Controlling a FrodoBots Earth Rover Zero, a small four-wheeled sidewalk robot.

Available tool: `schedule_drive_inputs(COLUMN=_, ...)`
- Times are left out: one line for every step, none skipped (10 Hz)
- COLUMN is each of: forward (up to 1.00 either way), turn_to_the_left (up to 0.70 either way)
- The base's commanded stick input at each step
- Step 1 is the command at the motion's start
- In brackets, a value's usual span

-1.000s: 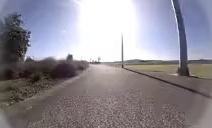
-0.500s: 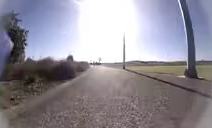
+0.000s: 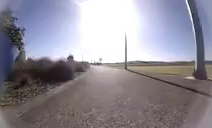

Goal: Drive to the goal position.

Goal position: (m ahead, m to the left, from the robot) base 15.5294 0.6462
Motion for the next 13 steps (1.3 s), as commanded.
schedule_drive_inputs(forward=1.00, turn_to_the_left=0.00)
schedule_drive_inputs(forward=1.00, turn_to_the_left=0.00)
schedule_drive_inputs(forward=1.00, turn_to_the_left=0.00)
schedule_drive_inputs(forward=1.00, turn_to_the_left=0.00)
schedule_drive_inputs(forward=1.00, turn_to_the_left=0.00)
schedule_drive_inputs(forward=1.00, turn_to_the_left=0.00)
schedule_drive_inputs(forward=1.00, turn_to_the_left=0.00)
schedule_drive_inputs(forward=1.00, turn_to_the_left=0.00)
schedule_drive_inputs(forward=1.00, turn_to_the_left=-0.40)
schedule_drive_inputs(forward=1.00, turn_to_the_left=-0.40)
schedule_drive_inputs(forward=1.00, turn_to_the_left=-0.31)
schedule_drive_inputs(forward=1.00, turn_to_the_left=-0.12)
schedule_drive_inputs(forward=1.00, turn_to_the_left=0.00)
